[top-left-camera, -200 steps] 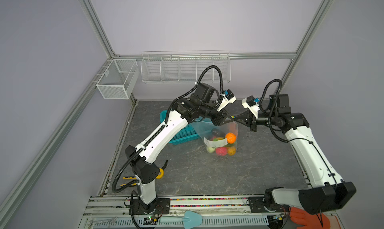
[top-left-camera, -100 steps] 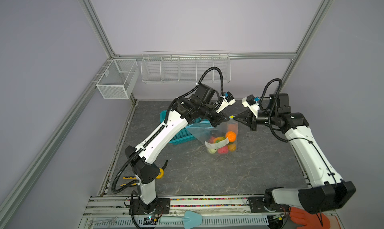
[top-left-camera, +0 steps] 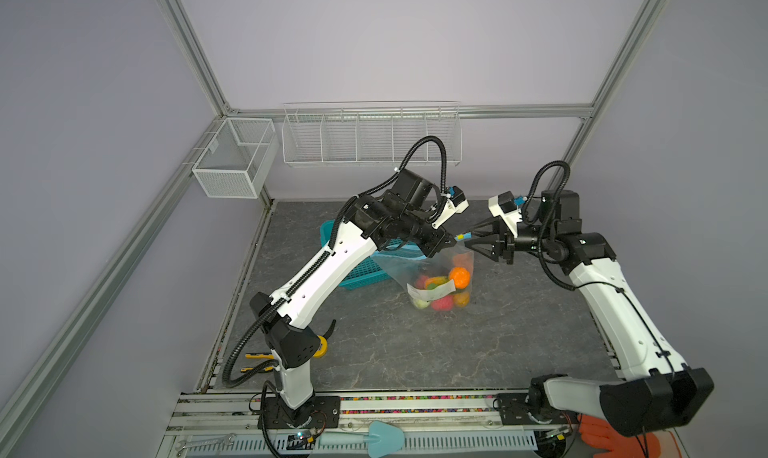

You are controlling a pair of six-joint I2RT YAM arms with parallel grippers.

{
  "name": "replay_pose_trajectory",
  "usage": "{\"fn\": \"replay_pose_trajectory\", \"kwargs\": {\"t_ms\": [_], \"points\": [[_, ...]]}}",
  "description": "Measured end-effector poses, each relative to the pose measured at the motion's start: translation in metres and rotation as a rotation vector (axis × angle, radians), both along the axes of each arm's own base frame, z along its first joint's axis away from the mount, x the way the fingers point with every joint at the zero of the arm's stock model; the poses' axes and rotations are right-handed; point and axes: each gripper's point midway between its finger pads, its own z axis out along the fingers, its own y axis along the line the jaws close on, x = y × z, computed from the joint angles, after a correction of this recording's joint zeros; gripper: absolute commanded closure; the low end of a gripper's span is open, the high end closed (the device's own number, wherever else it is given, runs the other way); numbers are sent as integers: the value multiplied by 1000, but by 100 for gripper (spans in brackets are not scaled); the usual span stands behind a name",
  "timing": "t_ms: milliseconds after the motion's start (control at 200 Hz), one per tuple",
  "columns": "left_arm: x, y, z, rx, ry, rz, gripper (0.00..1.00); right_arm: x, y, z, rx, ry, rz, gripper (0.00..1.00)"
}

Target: Place the food in the zip-top bag and seal the zipper

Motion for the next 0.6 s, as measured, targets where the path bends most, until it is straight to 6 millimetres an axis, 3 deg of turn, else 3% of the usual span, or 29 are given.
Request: {"fn": "replay_pose_trajectory", "kwargs": {"t_ms": [290,600], "points": [[-7,21,11,47,-32,104,100,-4,6,9,66,26,69,53],[-11,36,-2,146,-38,173,100,-12,15,15,96,42,125,50]]}}
